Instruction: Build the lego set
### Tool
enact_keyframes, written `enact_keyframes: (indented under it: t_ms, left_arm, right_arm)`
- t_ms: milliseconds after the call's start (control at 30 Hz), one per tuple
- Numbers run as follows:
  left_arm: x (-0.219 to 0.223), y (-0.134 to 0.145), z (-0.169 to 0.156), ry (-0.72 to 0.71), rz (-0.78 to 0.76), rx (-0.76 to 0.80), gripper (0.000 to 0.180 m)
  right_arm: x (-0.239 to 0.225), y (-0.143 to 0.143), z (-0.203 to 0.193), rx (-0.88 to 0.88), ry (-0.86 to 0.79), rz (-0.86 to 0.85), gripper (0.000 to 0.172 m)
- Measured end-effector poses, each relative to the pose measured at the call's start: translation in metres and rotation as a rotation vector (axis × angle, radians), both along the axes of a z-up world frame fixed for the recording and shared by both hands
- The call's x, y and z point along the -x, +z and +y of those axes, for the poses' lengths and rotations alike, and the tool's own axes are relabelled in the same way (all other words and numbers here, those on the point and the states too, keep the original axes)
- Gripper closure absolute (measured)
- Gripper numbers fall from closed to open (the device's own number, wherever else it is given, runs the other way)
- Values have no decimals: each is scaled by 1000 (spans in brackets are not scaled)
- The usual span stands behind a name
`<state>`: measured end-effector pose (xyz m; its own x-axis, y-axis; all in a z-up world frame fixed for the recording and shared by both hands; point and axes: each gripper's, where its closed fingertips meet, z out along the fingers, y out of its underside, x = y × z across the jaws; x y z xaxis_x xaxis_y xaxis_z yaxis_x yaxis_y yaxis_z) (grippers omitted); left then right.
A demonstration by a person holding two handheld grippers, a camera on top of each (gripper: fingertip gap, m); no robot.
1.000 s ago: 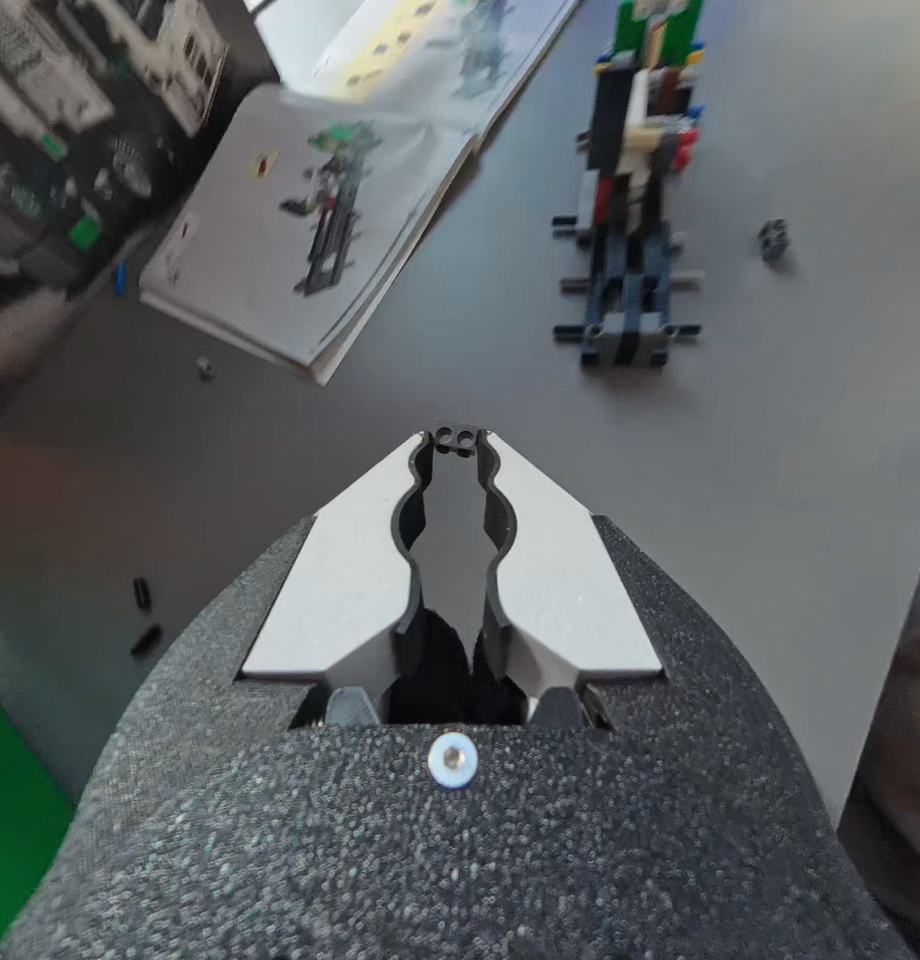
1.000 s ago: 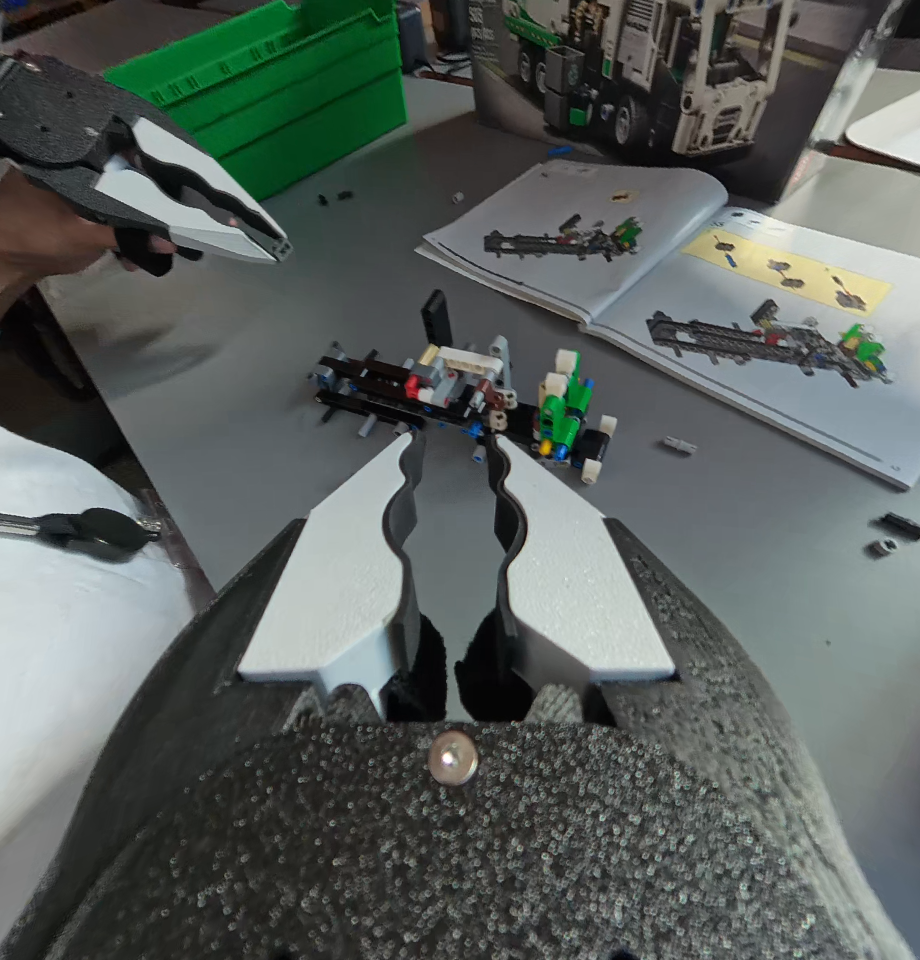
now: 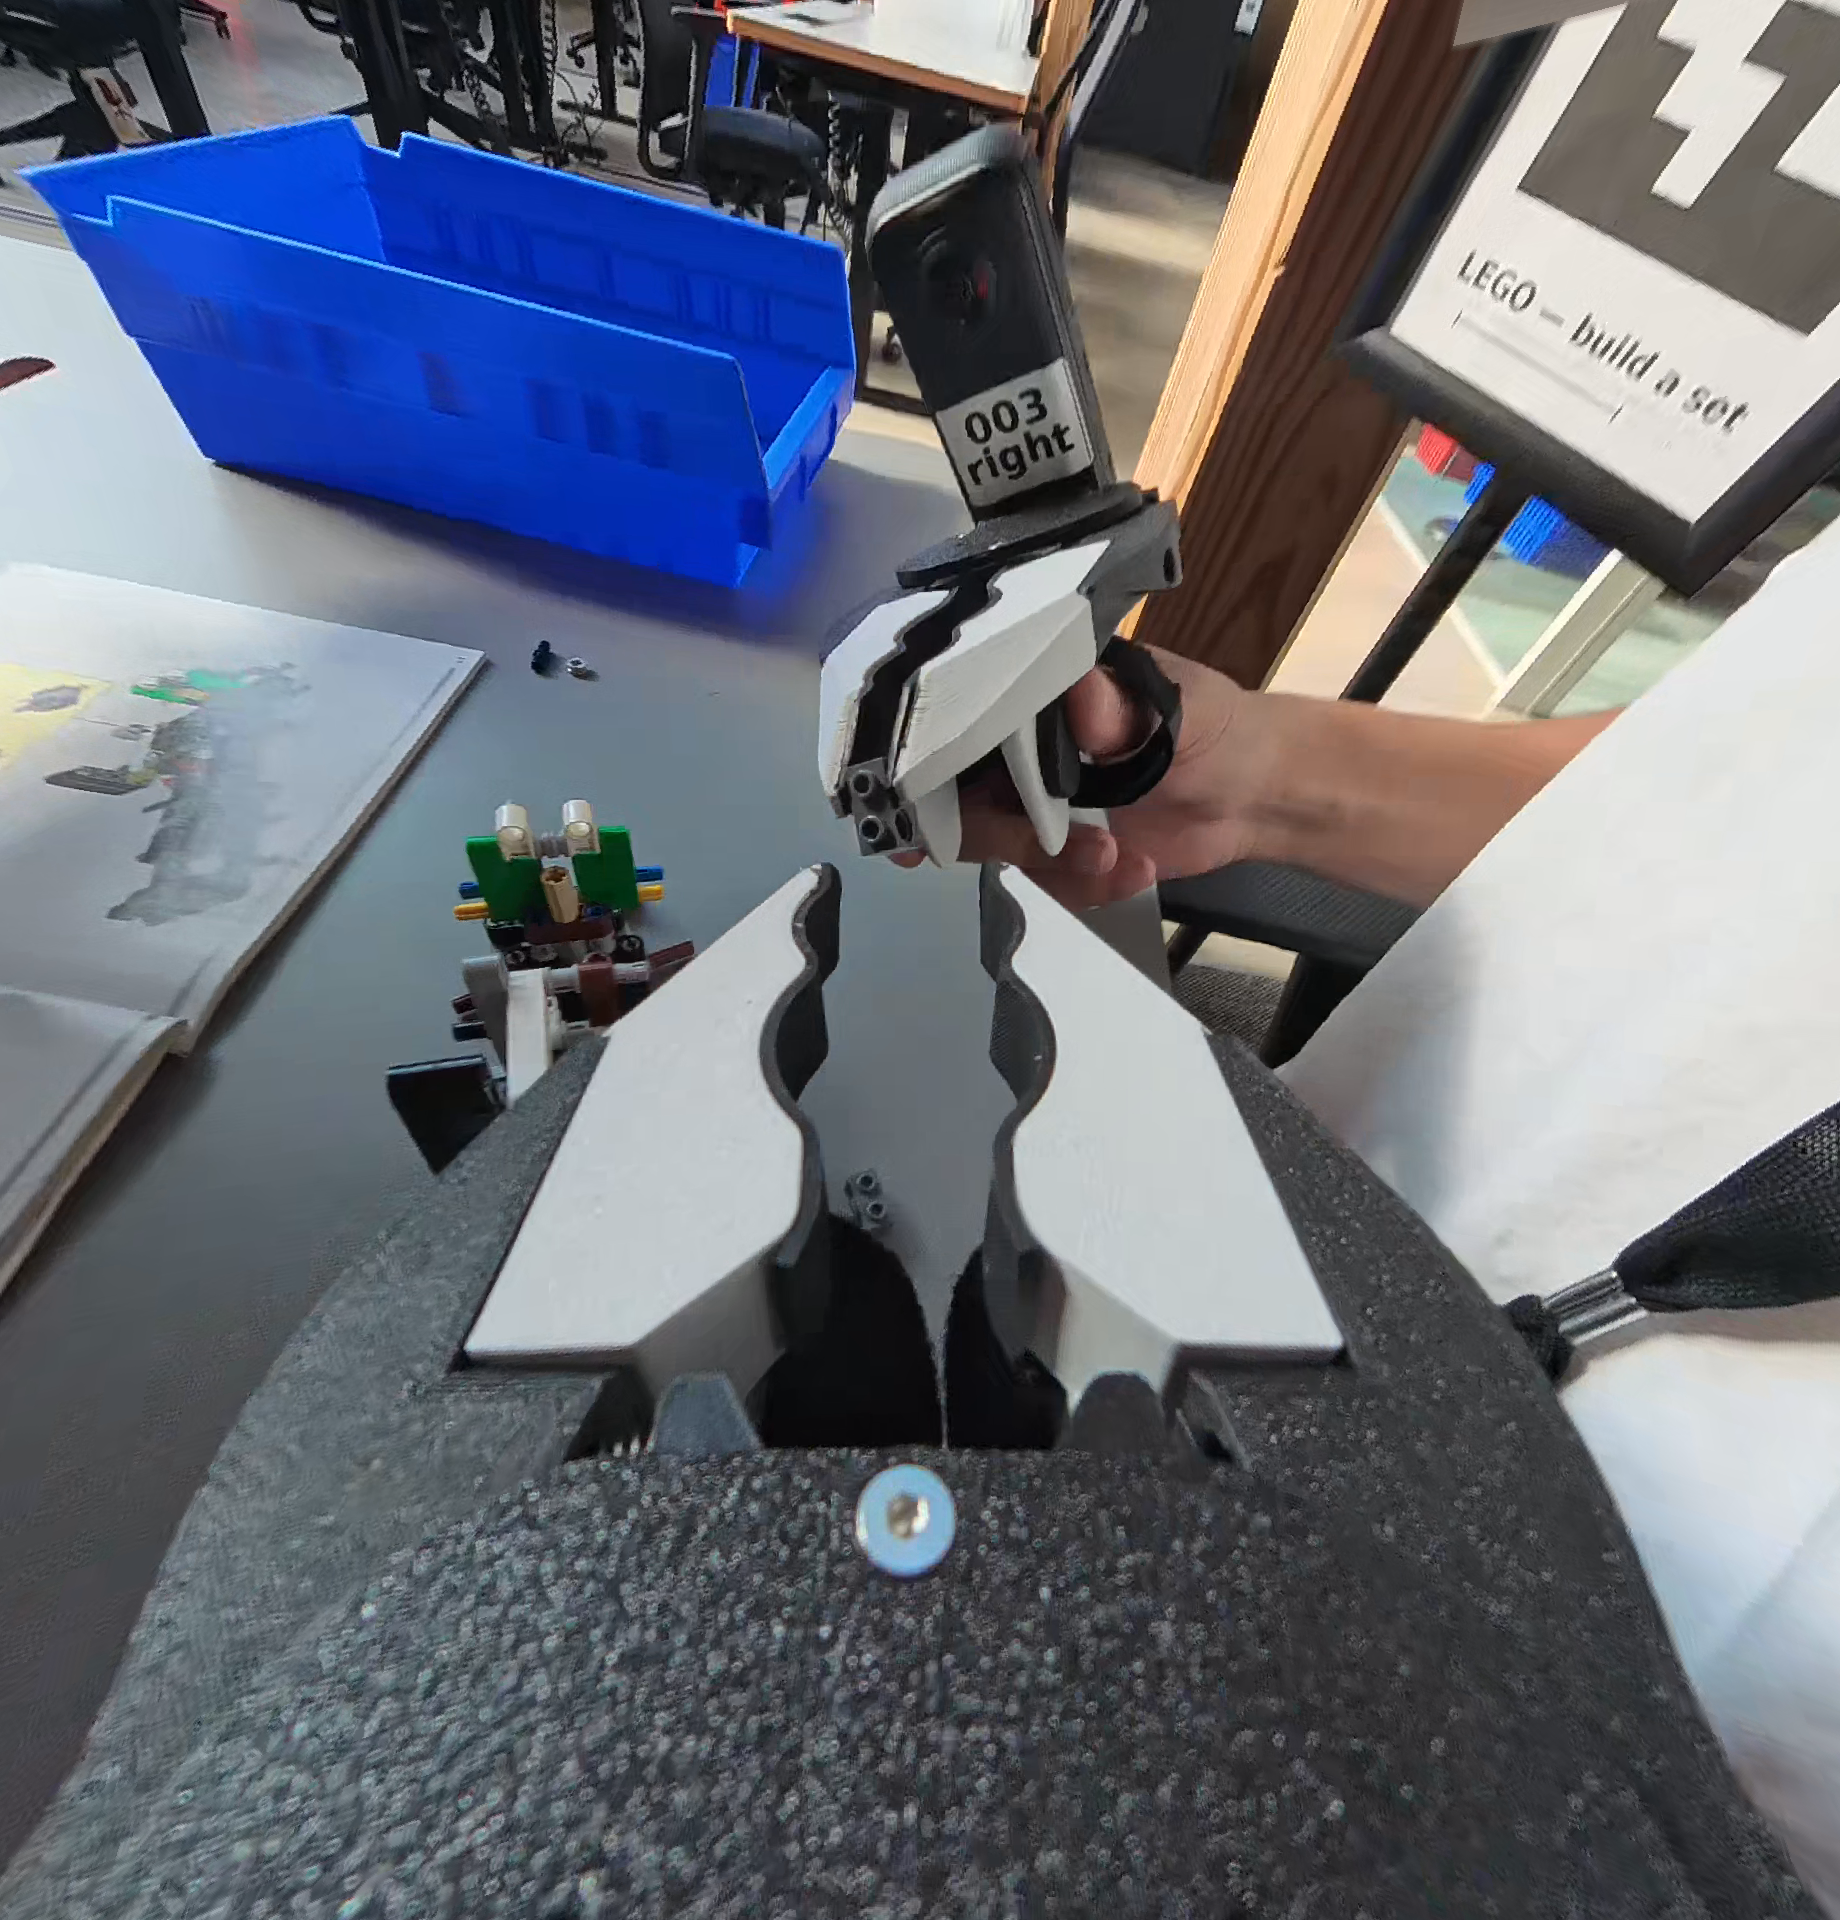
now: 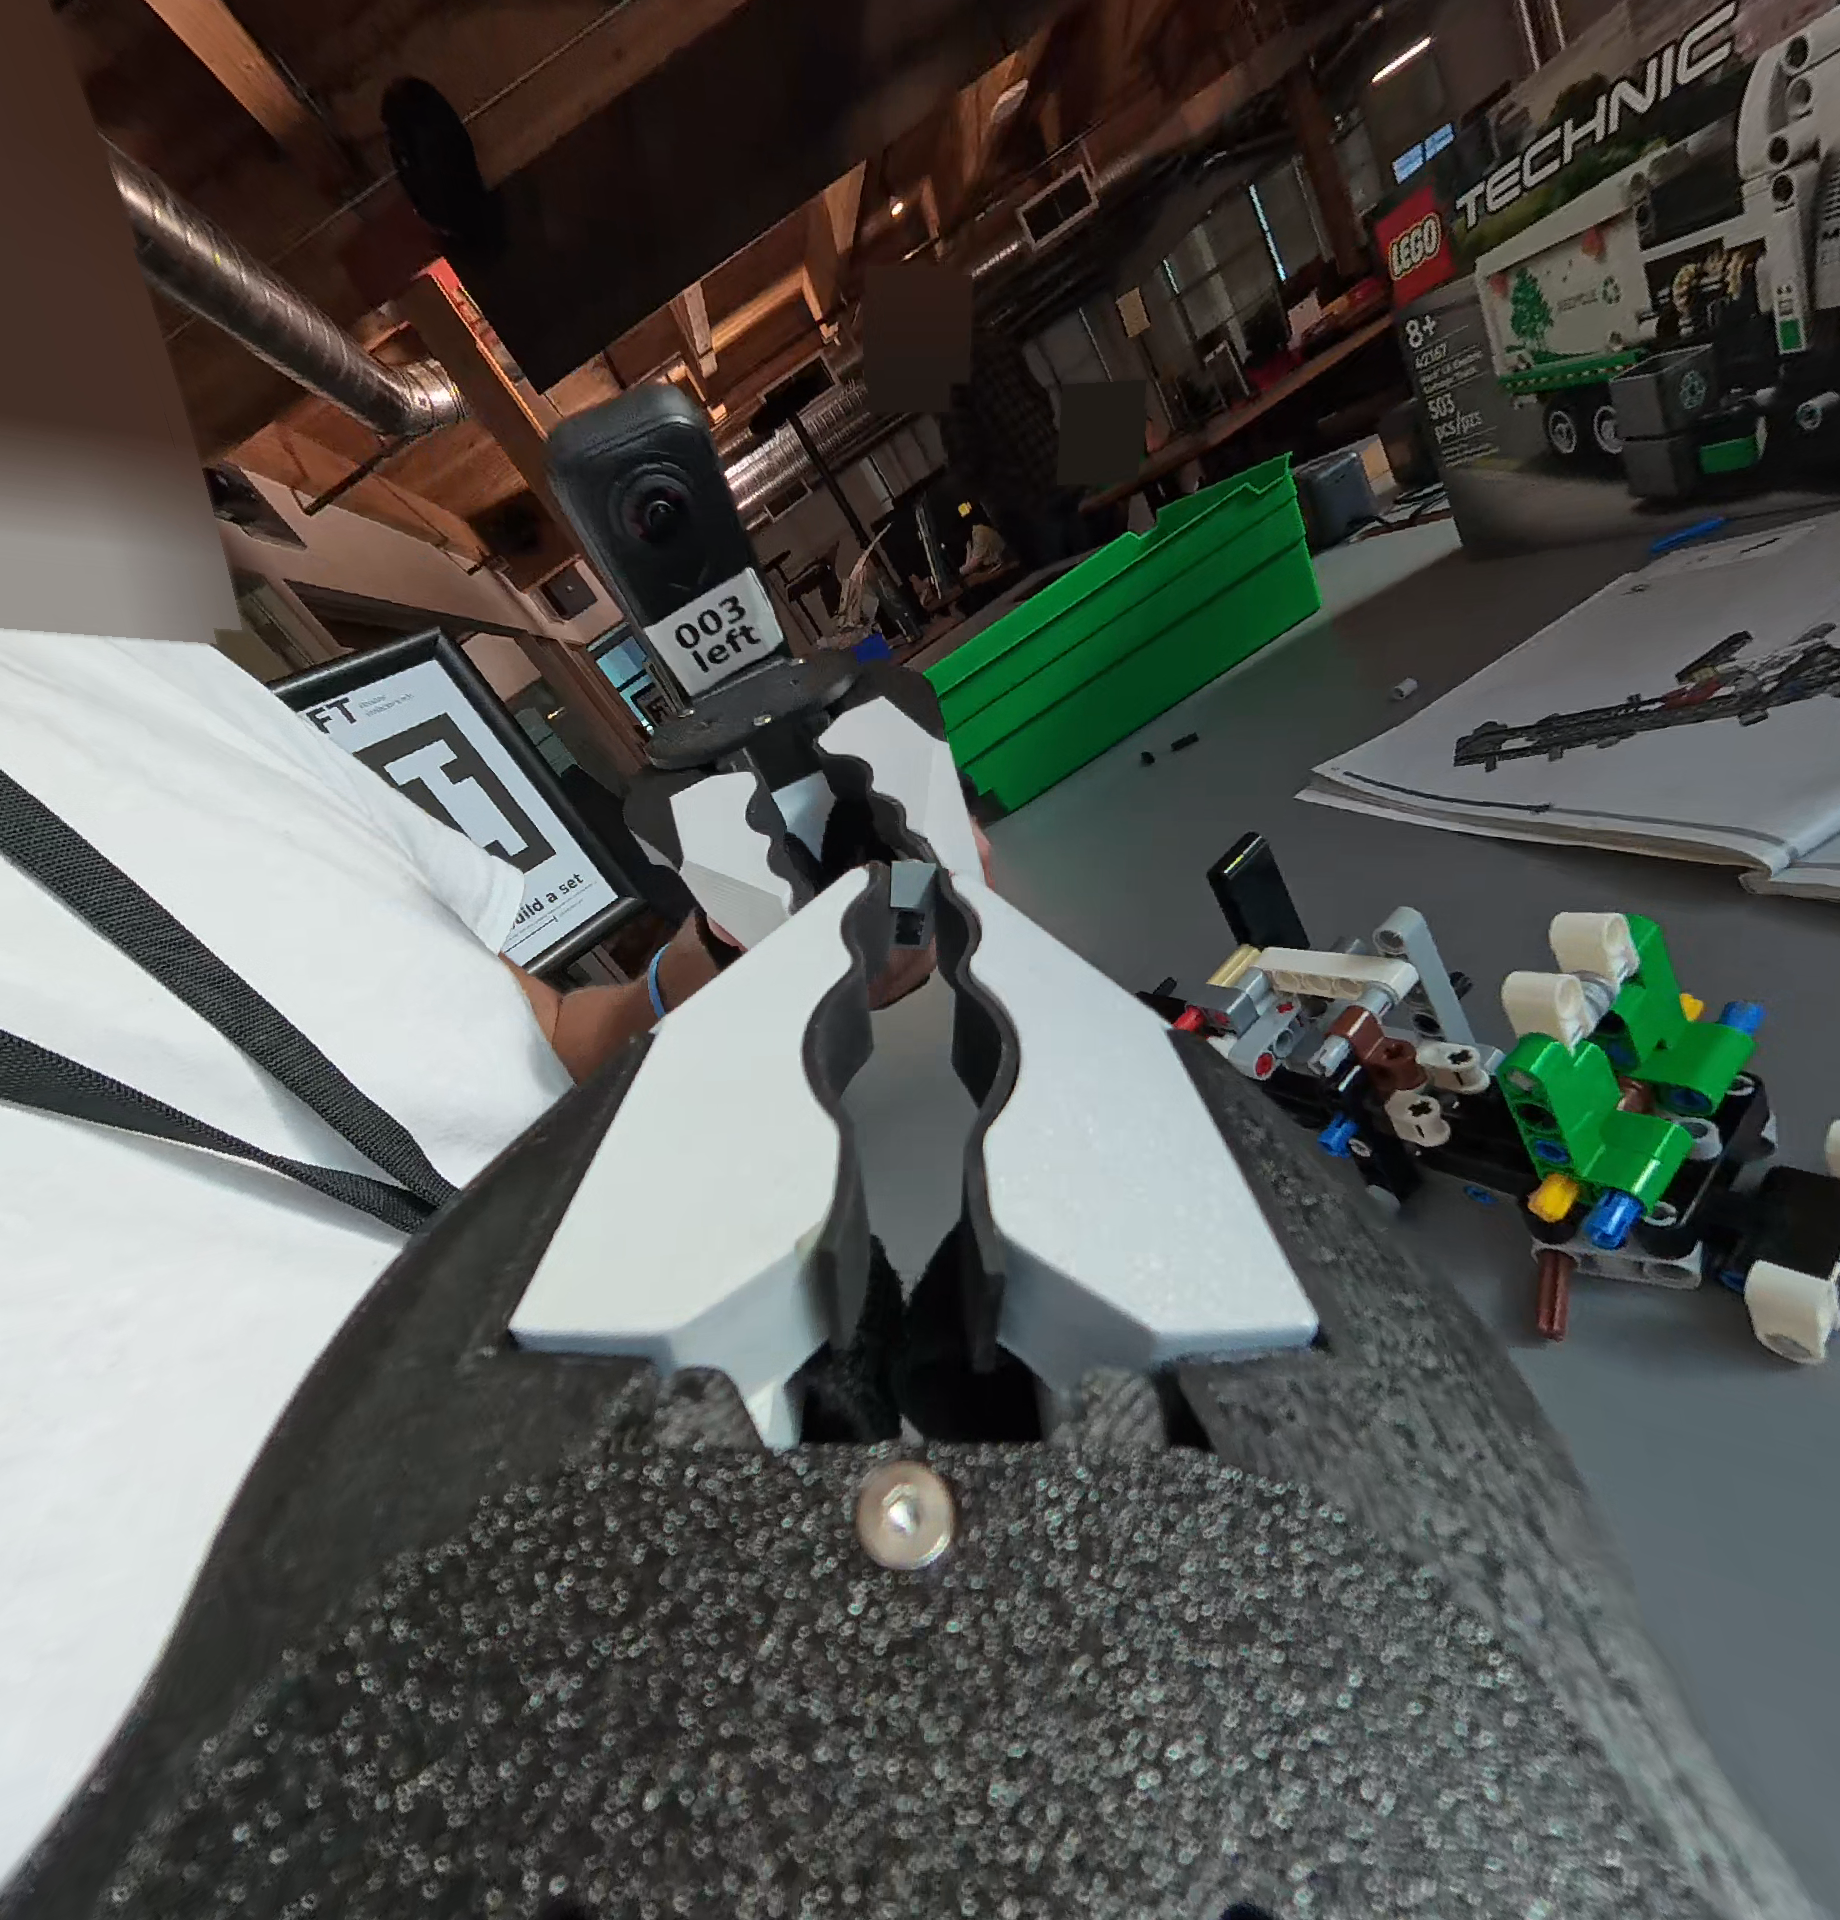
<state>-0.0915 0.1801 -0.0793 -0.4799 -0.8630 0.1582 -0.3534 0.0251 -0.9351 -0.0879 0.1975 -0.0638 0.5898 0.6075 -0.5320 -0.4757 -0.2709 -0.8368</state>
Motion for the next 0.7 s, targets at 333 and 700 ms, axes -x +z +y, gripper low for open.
enact_keyframes:
  t_ms: [333, 700]
  left_arm:
    - [-7, -13, -5, 109, -13, 184, 173]
    - [-11, -58, 5, 189, 98, -480, 173]
  right_arm:
    - [1, -18, -6, 53, -17, -77, 163]
    - [-2, -62, -2, 322, -120, -348, 157]
